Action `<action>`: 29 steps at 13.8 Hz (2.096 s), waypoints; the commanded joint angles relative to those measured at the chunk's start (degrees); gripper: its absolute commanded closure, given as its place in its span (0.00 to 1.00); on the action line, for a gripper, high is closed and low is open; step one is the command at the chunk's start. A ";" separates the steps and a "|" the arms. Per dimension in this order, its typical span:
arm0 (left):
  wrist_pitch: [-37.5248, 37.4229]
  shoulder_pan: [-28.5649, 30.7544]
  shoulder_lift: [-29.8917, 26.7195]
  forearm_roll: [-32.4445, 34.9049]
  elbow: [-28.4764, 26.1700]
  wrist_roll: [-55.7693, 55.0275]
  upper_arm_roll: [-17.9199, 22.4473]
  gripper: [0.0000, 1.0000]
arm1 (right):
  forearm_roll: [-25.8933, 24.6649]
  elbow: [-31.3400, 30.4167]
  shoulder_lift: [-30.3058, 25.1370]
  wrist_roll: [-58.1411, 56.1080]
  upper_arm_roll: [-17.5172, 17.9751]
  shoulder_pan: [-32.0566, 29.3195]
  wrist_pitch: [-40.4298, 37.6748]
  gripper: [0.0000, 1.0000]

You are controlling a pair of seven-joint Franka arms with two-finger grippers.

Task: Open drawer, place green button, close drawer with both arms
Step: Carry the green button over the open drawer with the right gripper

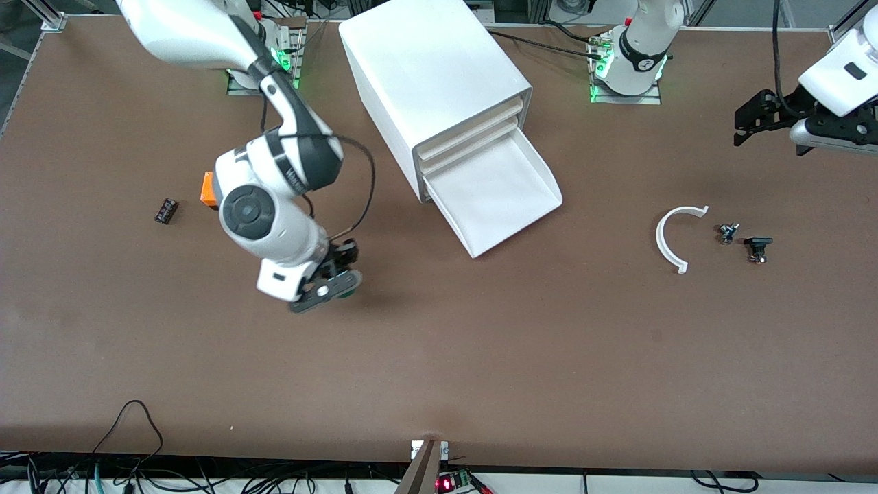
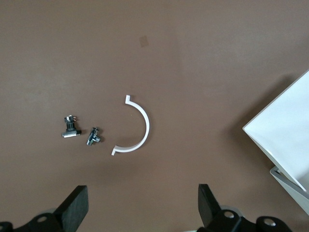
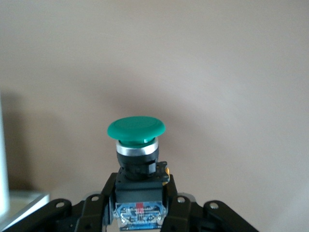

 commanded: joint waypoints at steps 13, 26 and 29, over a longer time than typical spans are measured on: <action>2.22 0.90 6.06 1.39 3.39 -1.48 1.37 0.00 | -15.75 10.32 6.42 -34.36 6.98 18.13 3.60 0.78; 8.13 0.46 9.51 0.52 0.93 -0.86 3.05 0.00 | -24.47 9.88 17.32 -29.62 6.72 25.25 6.86 0.57; 8.94 0.38 11.51 0.60 -0.39 -0.60 2.52 0.00 | -24.64 9.17 17.06 -24.10 6.72 25.34 6.24 0.00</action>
